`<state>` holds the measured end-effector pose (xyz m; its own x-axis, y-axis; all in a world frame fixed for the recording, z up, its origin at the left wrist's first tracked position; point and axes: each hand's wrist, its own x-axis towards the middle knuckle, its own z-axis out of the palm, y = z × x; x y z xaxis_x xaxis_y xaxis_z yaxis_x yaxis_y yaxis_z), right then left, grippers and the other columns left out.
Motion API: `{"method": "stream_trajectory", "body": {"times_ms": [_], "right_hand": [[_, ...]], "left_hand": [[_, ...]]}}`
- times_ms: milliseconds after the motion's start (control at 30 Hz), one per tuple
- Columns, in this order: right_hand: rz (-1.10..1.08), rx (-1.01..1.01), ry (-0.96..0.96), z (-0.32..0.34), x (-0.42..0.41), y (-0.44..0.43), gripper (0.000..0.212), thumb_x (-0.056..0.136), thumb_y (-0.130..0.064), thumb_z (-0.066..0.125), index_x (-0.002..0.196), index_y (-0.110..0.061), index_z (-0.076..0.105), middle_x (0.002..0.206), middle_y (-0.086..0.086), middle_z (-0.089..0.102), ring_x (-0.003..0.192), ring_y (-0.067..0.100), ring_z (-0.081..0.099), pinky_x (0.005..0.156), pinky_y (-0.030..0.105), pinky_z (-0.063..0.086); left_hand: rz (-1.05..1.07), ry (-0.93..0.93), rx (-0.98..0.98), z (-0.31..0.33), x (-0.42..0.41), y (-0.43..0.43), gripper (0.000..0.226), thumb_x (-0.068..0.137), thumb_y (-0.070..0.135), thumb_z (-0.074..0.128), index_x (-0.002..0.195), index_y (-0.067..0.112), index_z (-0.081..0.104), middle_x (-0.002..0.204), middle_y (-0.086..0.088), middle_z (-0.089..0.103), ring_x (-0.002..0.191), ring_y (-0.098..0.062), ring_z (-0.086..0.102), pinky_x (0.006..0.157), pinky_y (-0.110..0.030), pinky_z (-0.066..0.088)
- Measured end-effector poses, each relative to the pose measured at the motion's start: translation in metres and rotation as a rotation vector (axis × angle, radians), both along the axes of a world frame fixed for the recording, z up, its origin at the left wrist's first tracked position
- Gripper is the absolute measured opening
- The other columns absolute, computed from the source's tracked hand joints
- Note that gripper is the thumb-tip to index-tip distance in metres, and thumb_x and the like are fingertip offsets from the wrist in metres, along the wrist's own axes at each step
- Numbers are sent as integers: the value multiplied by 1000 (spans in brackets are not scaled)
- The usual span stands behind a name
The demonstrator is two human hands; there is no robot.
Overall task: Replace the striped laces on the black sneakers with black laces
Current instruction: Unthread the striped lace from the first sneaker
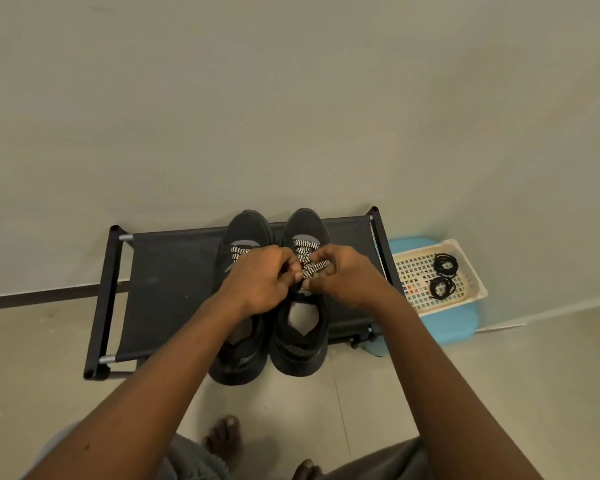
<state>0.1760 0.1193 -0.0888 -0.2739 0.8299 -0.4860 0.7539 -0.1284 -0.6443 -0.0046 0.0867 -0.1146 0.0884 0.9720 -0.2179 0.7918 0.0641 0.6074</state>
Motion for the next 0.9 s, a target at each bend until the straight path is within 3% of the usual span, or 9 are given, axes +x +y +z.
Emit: {"method": "stream_trajectory", "body": {"times_ms": [67, 167, 367, 433, 533, 633, 700, 800, 900], "right_hand": [[43, 56, -47, -4, -5, -1, 59, 77, -29, 85, 130, -28, 58, 107, 3, 70, 98, 20, 67, 87, 36, 56], [36, 166, -76, -6, -10, 1, 43, 79, -17, 78, 117, -31, 64, 99, 0, 70, 93, 21, 68, 83, 38, 57], [-92, 232, -8, 7, -2, 6, 31, 83, -3, 65, 100, -29, 72, 72, -10, 63, 69, 6, 61, 68, 25, 51], [-151, 187, 27, 13, -1, 5, 26, 84, -3, 63, 99, -24, 70, 77, -4, 68, 72, 10, 65, 67, 28, 54], [-385, -122, 314, 25, -5, 7, 21, 89, 3, 59, 100, -14, 65, 93, 12, 73, 79, 21, 71, 74, 35, 60], [-556, -242, 497, 34, -7, 12, 18, 91, 3, 54, 97, -12, 63, 83, 10, 71, 71, 22, 71, 76, 37, 61], [-639, -272, 600, 33, -5, 13, 16, 93, -1, 51, 96, -11, 63, 74, 4, 65, 71, 22, 69, 79, 39, 60], [-729, -240, 623, 27, 1, 19, 14, 96, -5, 52, 92, -11, 64, 59, -2, 56, 64, 17, 61, 79, 40, 59], [-846, -232, 706, 24, 4, 26, 15, 97, -7, 54, 85, -12, 60, 55, -2, 52, 57, 16, 56, 77, 40, 60]], "left_hand": [[-15, 7, 5, -1, 0, 0, 6, 98, 30, 68, 93, 32, 66, 91, 16, 66, 85, -6, 60, 78, -31, 47], [-41, 10, 3, -3, -3, 0, 9, 99, 29, 67, 92, 33, 63, 95, 15, 64, 88, -8, 60, 81, -31, 47], [-35, -43, 12, -1, -4, -3, 4, 98, 31, 67, 95, 33, 65, 91, 15, 66, 83, -1, 60, 78, -31, 51], [-26, -44, 32, 0, 1, -7, 14, 95, 47, 69, 104, 37, 65, 98, 15, 62, 88, -4, 60, 80, -33, 50], [-4, -12, 51, 3, 9, -9, 21, 92, 50, 71, 109, 37, 67, 99, 13, 60, 94, -10, 60, 88, -39, 49], [142, -231, -19, 10, 13, -3, 7, 94, 31, 75, 89, 26, 72, 84, 10, 72, 84, -14, 69, 87, -45, 57], [275, -417, -128, 13, 12, -1, 3, 93, 21, 75, 91, 22, 74, 89, -1, 77, 90, -23, 73, 92, -49, 58], [375, -656, -170, 17, 12, 1, 16, 92, 1, 67, 89, 16, 72, 97, -7, 79, 98, -25, 74, 99, -45, 58], [418, -932, -156, 29, 8, 1, 25, 93, -7, 50, 85, 12, 65, 78, -12, 72, 82, -28, 70, 82, -33, 60]]}}
